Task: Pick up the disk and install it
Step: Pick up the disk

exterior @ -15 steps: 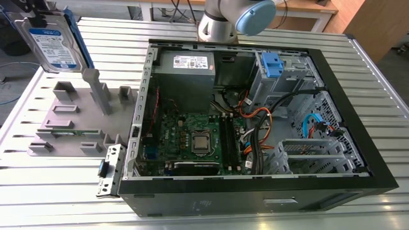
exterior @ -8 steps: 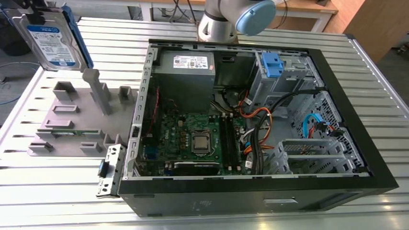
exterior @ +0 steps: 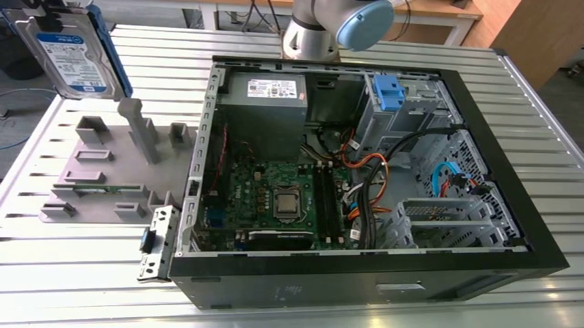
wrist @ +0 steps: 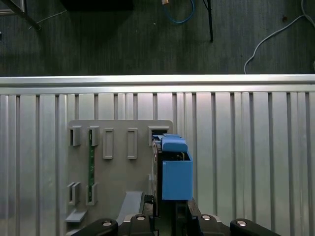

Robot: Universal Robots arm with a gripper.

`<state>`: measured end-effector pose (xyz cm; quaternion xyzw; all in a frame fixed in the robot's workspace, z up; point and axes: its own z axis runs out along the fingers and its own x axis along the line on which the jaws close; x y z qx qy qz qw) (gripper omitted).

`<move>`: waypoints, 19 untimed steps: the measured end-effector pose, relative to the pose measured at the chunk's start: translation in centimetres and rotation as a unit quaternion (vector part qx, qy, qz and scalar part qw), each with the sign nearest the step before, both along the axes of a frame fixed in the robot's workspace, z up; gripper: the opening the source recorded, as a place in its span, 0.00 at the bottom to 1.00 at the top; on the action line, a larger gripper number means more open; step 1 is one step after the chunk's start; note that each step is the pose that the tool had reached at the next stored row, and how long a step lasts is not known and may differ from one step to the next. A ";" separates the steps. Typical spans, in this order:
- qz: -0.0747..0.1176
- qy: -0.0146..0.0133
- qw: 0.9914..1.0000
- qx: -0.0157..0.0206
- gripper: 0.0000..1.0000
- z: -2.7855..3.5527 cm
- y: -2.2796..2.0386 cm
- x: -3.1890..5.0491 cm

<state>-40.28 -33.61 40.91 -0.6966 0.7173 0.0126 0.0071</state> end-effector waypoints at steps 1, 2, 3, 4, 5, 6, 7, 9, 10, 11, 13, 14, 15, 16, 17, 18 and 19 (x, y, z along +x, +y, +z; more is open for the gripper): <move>0.000 0.000 1.000 0.000 0.35 0.03 0.00 0.00; 0.000 0.000 1.000 0.000 0.35 0.05 0.00 0.00; 0.000 0.000 1.000 0.000 0.35 0.07 0.00 0.00; 0.000 0.000 1.000 0.000 0.35 0.10 0.00 0.00; 0.000 0.000 1.000 0.000 0.35 0.13 0.00 0.00; 0.000 0.000 1.000 0.000 0.35 0.15 0.00 0.00; 0.000 0.000 1.000 0.000 0.35 0.18 0.00 0.00; 0.000 0.000 1.000 0.000 0.35 0.22 0.00 0.00; 0.000 0.000 1.000 0.000 0.35 0.23 0.00 0.00; 0.000 0.000 1.000 0.000 0.35 0.40 0.00 0.00; 0.000 0.000 1.000 0.000 0.35 0.50 0.00 0.00; 0.000 0.000 1.000 0.000 0.35 0.51 0.00 0.00; 0.000 0.000 1.000 0.000 0.35 0.51 0.00 0.00; 0.000 0.000 1.000 0.000 0.35 0.51 0.00 0.00; 0.000 0.000 1.000 0.000 0.35 0.52 0.00 0.00; 0.000 0.000 1.000 0.000 0.35 0.52 0.00 0.00; 0.000 0.000 1.000 0.000 0.35 0.52 0.00 0.00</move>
